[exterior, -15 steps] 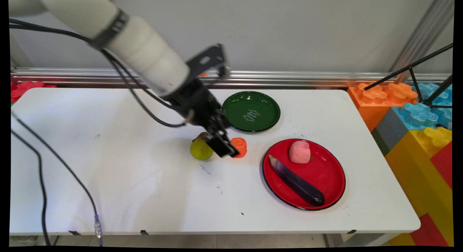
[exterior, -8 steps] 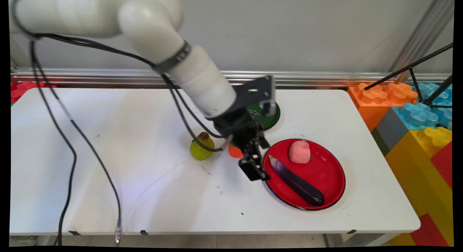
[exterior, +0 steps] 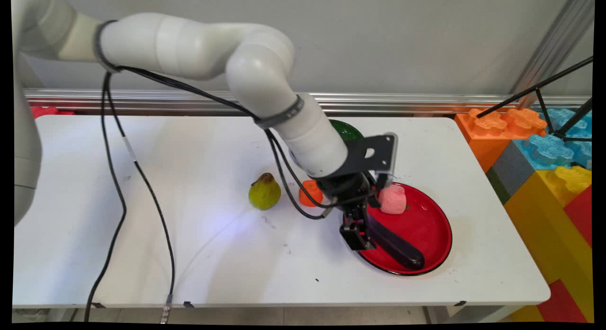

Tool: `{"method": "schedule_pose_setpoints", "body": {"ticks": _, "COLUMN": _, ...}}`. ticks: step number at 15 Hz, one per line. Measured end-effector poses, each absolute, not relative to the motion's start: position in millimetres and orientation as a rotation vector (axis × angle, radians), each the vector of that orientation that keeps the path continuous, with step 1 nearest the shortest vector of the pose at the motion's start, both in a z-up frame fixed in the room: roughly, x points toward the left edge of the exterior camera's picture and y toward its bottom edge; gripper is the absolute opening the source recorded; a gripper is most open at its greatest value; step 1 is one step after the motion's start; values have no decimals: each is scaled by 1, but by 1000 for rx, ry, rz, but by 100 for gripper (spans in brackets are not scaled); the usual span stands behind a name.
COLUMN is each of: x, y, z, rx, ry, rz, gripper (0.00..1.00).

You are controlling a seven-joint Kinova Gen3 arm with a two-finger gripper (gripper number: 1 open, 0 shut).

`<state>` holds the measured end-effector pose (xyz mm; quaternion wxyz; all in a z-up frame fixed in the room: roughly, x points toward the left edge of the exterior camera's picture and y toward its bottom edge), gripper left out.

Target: Pick up the eggplant from the red plate

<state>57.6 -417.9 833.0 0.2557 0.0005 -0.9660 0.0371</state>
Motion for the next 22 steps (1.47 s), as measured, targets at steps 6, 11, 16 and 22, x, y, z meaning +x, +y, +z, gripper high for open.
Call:
{"method": "schedule_pose_setpoints", "body": {"ticks": 6, "x": 35, "y": -433, "z": 800, "rx": -82, "ry": -2650, "rz": 135, "gripper": 100}}
{"method": "schedule_pose_setpoints", "body": {"ticks": 11, "x": 24, "y": -445, "z": 781, "rx": -132, "ry": -2662, "rz": 149, "gripper": 100}}
{"method": "schedule_pose_setpoints", "body": {"ticks": 16, "x": 15, "y": -454, "z": 767, "rx": -183, "ry": -2661, "rz": 156, "gripper": 100}}
{"method": "schedule_pose_setpoints", "body": {"ticks": 22, "x": 6, "y": -461, "z": 758, "rx": -228, "ry": -2656, "rz": 152, "gripper": 0}}
